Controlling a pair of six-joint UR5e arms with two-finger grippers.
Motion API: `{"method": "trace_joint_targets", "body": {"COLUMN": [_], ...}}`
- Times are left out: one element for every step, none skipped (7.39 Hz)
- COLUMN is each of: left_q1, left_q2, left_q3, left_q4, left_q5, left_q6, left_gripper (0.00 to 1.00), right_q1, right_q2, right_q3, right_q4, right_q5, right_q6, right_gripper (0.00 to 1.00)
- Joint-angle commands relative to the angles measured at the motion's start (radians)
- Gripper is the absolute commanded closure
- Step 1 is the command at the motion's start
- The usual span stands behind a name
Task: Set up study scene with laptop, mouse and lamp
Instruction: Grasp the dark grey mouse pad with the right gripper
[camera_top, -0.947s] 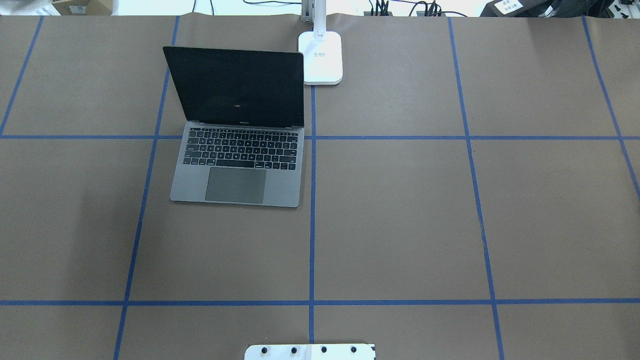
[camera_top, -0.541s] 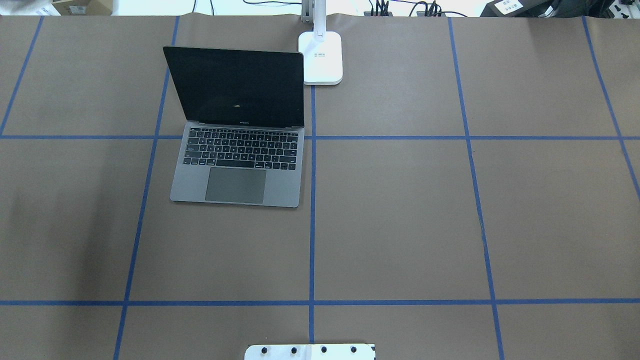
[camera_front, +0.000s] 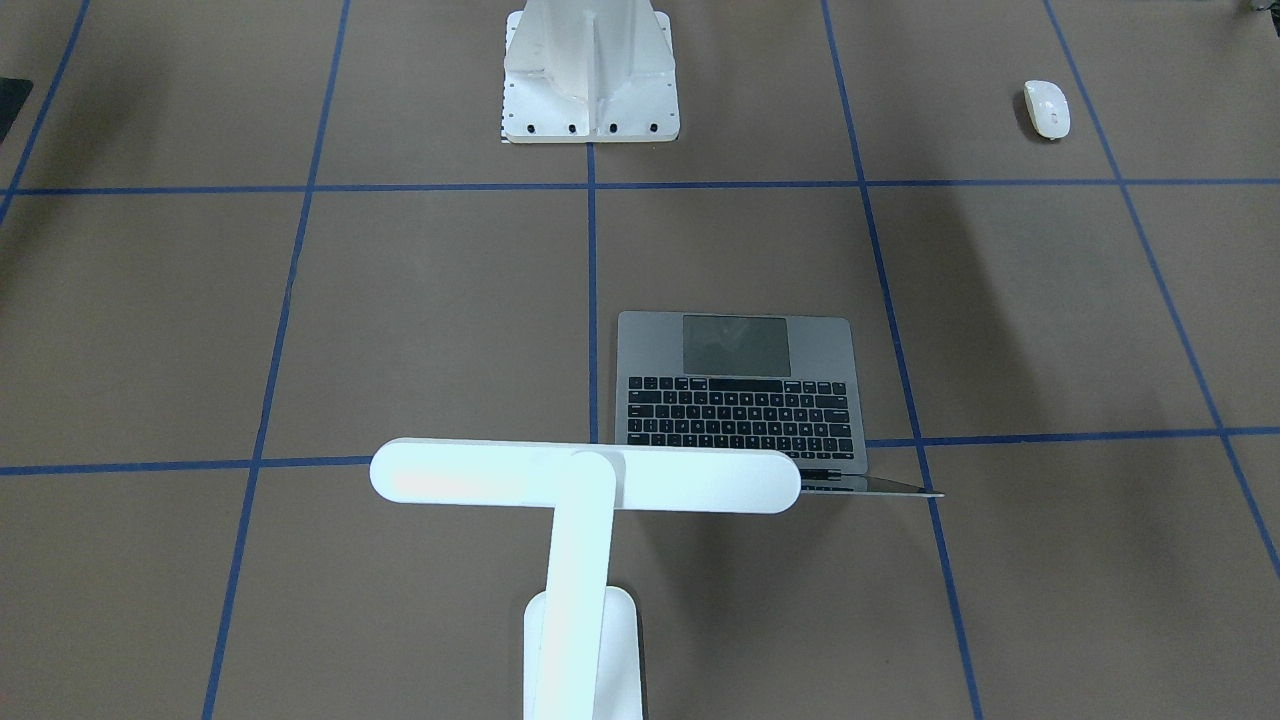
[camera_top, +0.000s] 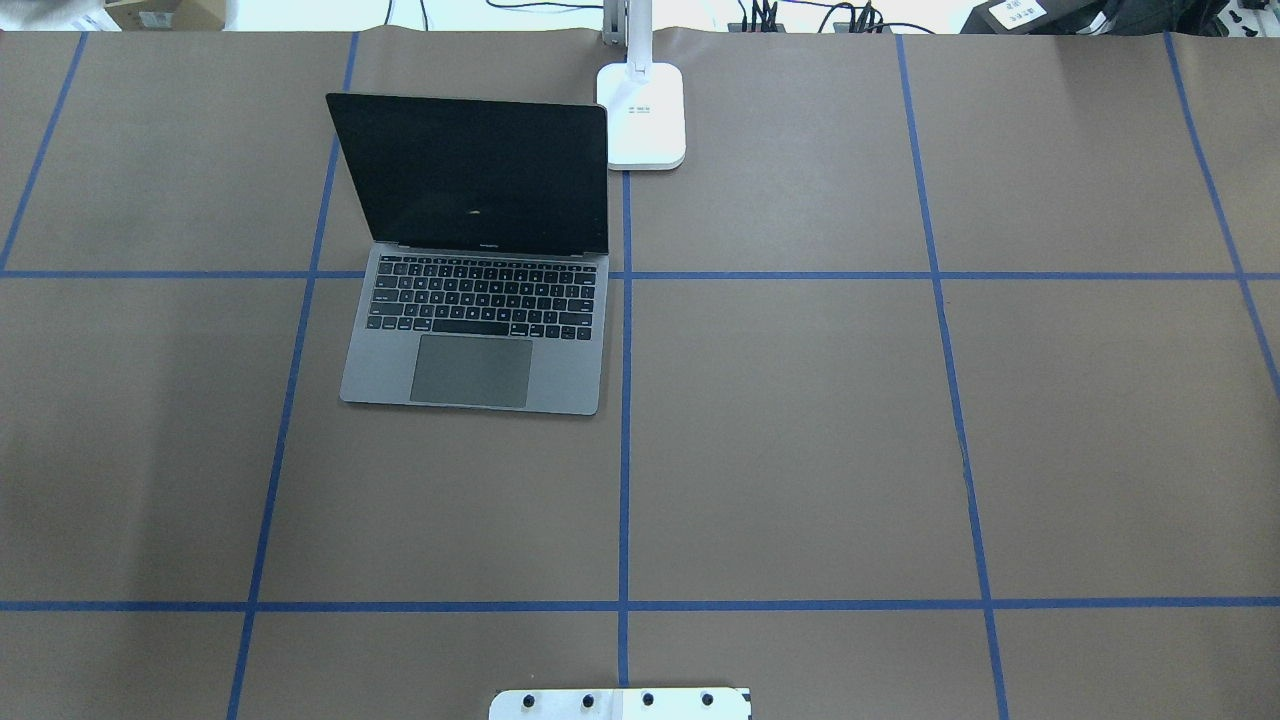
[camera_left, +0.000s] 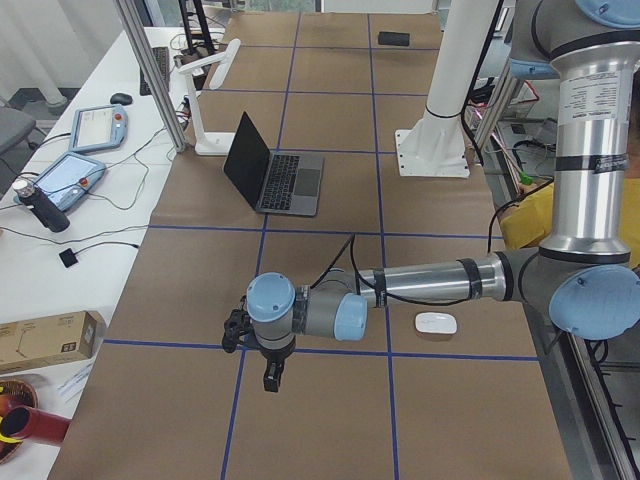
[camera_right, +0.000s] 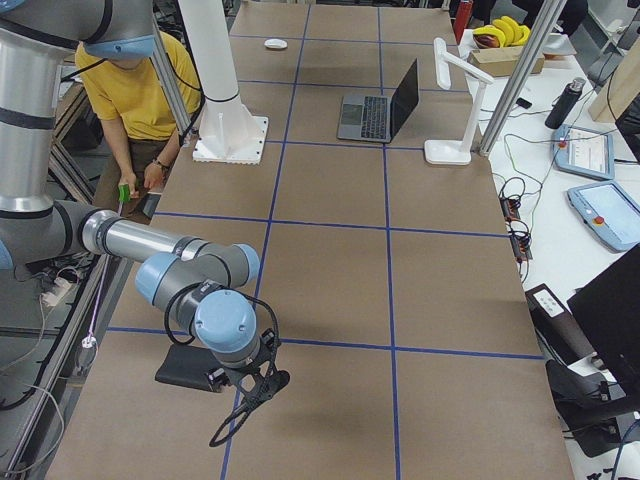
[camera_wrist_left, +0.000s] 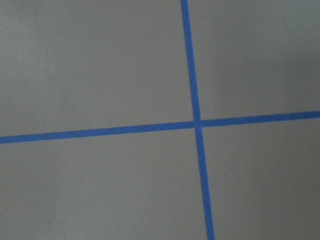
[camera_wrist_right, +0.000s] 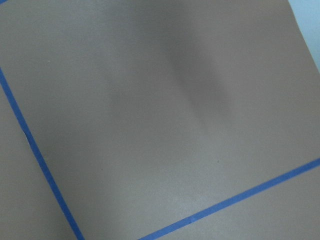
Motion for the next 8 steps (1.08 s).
{"method": "trace_joint_targets", "body": {"left_q1": [-0.011,-0.011,-0.013,-0.017,-0.019,-0.019,-0.019,-0.019], "left_q2": [0.013,0.024,0.054,0.082,0.104,0.105,0.11,0.111], "left_q3": [-0.002,-0.007,-0.034,-0.066,-0.088,-0.09,-0.093,-0.093], "left_q4": [0.002,-0.001,-0.001,-0.001,-0.001,-0.001,-0.001,-0.001], "left_q5": [0.002,0.002,0.002,0.002,0.0,0.0,0.0,0.0], "left_q6": [0.01,0.01,0.01,0.01,0.01,0.01,0.01,0.01], "left_gripper": [0.0,0.0,0.0,0.0,0.0,0.0,0.0,0.0], "right_q1": [-0.01,-0.024,-0.05,-0.094,-0.203,-0.287,-0.323,-0.342], "right_q2": [-0.015,-0.022,-0.027,-0.032,-0.05,-0.056,-0.056,-0.053], "right_q3": [0.046,0.044,0.044,0.044,0.043,0.019,-0.064,-0.119], "right_q4": [-0.144,-0.163,-0.16,-0.16,-0.16,-0.158,-0.155,-0.152], "right_q5": [-0.015,-0.011,-0.009,-0.011,-0.027,-0.043,-0.035,-0.034], "right_q6": [0.289,0.448,0.542,0.608,0.654,0.664,0.661,0.656], "right_gripper": [0.02,0.02,0.04,0.05,0.08,0.16,0.16,0.16]}}
